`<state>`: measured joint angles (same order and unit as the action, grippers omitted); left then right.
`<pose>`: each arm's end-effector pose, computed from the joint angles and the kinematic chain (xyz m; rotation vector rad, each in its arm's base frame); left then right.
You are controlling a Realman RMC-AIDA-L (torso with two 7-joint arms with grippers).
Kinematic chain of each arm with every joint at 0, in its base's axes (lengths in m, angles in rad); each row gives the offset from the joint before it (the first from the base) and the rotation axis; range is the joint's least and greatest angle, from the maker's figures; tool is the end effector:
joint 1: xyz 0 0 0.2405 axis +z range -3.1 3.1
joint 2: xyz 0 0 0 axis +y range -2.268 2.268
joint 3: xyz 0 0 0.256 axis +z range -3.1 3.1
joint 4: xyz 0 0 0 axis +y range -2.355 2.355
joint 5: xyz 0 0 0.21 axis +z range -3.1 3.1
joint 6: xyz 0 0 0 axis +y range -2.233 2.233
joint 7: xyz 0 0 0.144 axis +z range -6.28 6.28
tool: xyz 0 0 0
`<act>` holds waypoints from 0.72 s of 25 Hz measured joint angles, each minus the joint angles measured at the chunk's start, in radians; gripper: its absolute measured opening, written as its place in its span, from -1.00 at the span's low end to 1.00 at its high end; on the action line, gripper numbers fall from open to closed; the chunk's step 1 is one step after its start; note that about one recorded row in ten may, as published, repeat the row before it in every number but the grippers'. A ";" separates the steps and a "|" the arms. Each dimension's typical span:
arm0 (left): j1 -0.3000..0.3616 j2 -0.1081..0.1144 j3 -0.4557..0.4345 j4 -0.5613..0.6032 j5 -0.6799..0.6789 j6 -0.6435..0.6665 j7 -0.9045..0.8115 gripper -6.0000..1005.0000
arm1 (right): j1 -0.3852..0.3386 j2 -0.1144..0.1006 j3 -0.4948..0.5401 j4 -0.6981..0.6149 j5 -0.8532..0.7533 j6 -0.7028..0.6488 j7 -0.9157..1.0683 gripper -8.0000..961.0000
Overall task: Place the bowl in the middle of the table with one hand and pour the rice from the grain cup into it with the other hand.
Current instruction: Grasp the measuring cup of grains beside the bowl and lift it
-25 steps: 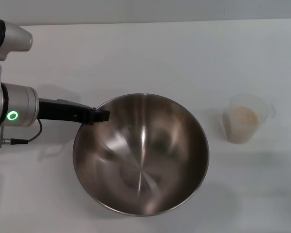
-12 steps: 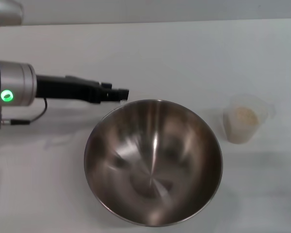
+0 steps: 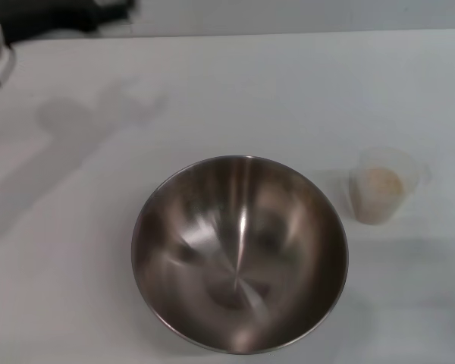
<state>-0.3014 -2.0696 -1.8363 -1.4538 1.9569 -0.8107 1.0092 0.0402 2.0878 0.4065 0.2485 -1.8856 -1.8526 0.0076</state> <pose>-0.1771 0.3873 0.0699 -2.1665 -0.6009 -0.5219 0.3380 0.1675 0.0164 -1.2730 0.2823 0.8449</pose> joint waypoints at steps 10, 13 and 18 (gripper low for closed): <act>0.167 0.003 0.463 0.036 0.079 1.136 0.190 0.39 | -0.010 0.000 0.010 -0.004 0.001 -0.031 -0.001 0.72; 0.160 0.003 0.621 0.223 0.206 1.559 0.061 0.40 | -0.014 0.000 0.007 -0.008 0.002 -0.057 -0.007 0.72; 0.128 0.002 0.675 0.485 0.374 1.844 -0.222 0.59 | -0.027 0.000 0.000 -0.021 -0.001 -0.062 -0.008 0.72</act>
<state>-0.1733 -2.0677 -1.1618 -0.9690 2.3304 1.0329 0.7873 0.0132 2.0877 0.4066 0.2274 -1.8869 -1.9148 -0.0003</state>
